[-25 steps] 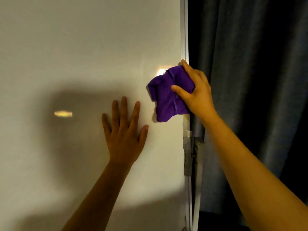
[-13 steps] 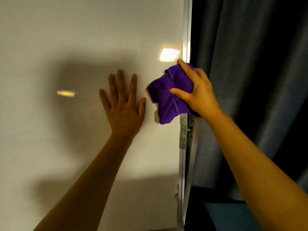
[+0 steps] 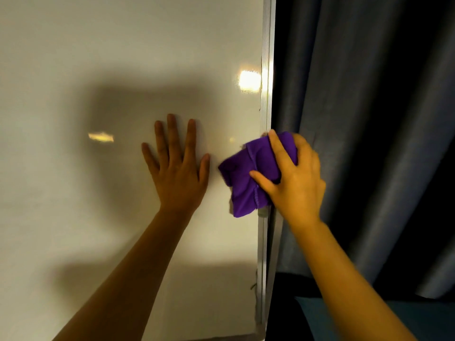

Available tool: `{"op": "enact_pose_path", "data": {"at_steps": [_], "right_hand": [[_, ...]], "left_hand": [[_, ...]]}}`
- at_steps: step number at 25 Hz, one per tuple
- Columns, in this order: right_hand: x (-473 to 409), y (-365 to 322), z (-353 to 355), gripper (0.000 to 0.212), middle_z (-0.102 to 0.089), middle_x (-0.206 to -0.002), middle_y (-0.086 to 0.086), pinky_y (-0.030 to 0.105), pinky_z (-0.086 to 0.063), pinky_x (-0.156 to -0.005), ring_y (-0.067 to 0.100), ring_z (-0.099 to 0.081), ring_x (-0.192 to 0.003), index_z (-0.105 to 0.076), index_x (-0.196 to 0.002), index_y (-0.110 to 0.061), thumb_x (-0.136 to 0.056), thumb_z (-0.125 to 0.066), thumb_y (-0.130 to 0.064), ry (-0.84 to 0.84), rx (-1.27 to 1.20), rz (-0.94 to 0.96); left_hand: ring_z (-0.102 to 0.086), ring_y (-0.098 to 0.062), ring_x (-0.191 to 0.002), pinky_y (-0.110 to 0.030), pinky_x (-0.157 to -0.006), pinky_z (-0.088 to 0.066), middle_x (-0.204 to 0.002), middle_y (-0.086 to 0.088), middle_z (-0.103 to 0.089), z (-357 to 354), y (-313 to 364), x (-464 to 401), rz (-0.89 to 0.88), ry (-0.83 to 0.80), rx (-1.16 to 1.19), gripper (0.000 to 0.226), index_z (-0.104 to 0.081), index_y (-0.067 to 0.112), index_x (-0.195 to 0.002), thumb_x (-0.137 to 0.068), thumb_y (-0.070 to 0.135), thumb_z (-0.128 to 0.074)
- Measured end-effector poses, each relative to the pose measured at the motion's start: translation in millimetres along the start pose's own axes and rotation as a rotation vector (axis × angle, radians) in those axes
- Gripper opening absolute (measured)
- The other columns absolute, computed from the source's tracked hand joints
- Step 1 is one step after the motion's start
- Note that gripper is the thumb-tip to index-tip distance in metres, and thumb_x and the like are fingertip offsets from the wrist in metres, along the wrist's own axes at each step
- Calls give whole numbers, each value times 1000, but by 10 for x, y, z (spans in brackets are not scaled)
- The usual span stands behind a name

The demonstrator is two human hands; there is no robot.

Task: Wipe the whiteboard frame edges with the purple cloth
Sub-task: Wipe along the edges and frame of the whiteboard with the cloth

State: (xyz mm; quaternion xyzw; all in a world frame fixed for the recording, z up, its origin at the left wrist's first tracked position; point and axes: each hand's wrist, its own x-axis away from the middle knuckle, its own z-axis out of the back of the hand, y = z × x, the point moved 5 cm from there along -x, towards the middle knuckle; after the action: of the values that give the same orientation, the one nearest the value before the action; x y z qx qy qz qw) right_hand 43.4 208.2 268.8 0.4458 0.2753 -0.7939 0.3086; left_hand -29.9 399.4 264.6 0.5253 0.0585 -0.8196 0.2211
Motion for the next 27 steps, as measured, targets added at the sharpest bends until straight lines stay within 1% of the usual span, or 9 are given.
{"op": "enact_pose_path", "data": {"at_steps": [6,10,13,16,18,20,22,24,27], "right_hand": [[767,71,-398,86,-40,-140,19,50,-49,-84,38,-42,-125,-14,-142,-35,-72,-56,-63,10,-214,-305],[997,98,-566,80,-44,-136,21,53,-50,-82,40,-45,-121,-25,-138,-28,-72,-49,-65,-61,-199,-379],[1415,127,-798,80,-49,-131,26,57,-50,-80,46,-50,-115,-32,-133,-21,-70,-48,-67,-237,-137,-434],[1805,218,-918,86,-46,-135,24,55,-48,-85,46,-50,-116,-33,-136,-17,-74,-31,-77,-373,-127,-496],[1861,233,-886,82,-40,-139,24,58,-50,-85,47,-51,-114,-30,-137,-18,-78,-24,-75,-343,-95,-440],[1699,152,-790,79,-24,-145,23,58,-46,-86,48,-46,-119,-19,-140,-25,-77,-37,-68,-242,-42,-319],[1423,70,-711,89,-9,-149,18,55,-41,-91,43,-31,-128,-7,-144,-32,-70,-48,-60,-143,-71,-249],[1192,19,-694,86,-2,-152,13,54,-41,-92,45,-27,-131,-3,-142,-41,-71,-48,-55,-111,-125,-211],[1074,-25,-740,77,2,-153,6,56,-44,-89,46,-26,-132,-5,-140,-48,-74,-40,-67,-127,-145,-203]], "left_hand": [[-7,-33,-142,-55,-113,-6,-155,-12,-14,-86,-12,22,16,21,15,59,-9,26,-146,-94,54,-17],[-7,-35,-141,-58,-112,-9,-154,-13,-15,-187,-14,299,-8,-35,-37,62,-10,29,-145,-92,57,-24],[-2,-35,-141,-59,-111,-9,-154,-10,-5,-326,-24,656,-17,-84,-65,64,-8,31,-145,-90,60,-21],[-2,-36,-141,-58,-111,-7,-153,-9,-2,-389,-44,864,-6,-81,-104,65,-8,31,-145,-89,62,-18],[-4,-36,-141,-57,-111,-6,-153,-9,-3,-380,-24,939,-18,-54,-124,65,-8,31,-145,-89,62,-20],[-5,-35,-141,-57,-111,-7,-153,-10,-5,-370,4,989,-32,-24,-109,64,-8,30,-145,-90,60,-24],[-5,-34,-141,-58,-111,-7,-152,-10,-5,-370,1,995,-35,-7,-106,63,-9,29,-145,-91,58,-25],[-5,-35,-141,-58,-111,-7,-152,-11,-5,-379,-14,977,-37,-8,-112,63,-9,28,-145,-92,57,-24],[-5,-36,-141,-60,-111,-9,-152,-12,-4,-411,-43,918,-29,-24,-85,61,-10,28,-145,-93,56,-22]]}}
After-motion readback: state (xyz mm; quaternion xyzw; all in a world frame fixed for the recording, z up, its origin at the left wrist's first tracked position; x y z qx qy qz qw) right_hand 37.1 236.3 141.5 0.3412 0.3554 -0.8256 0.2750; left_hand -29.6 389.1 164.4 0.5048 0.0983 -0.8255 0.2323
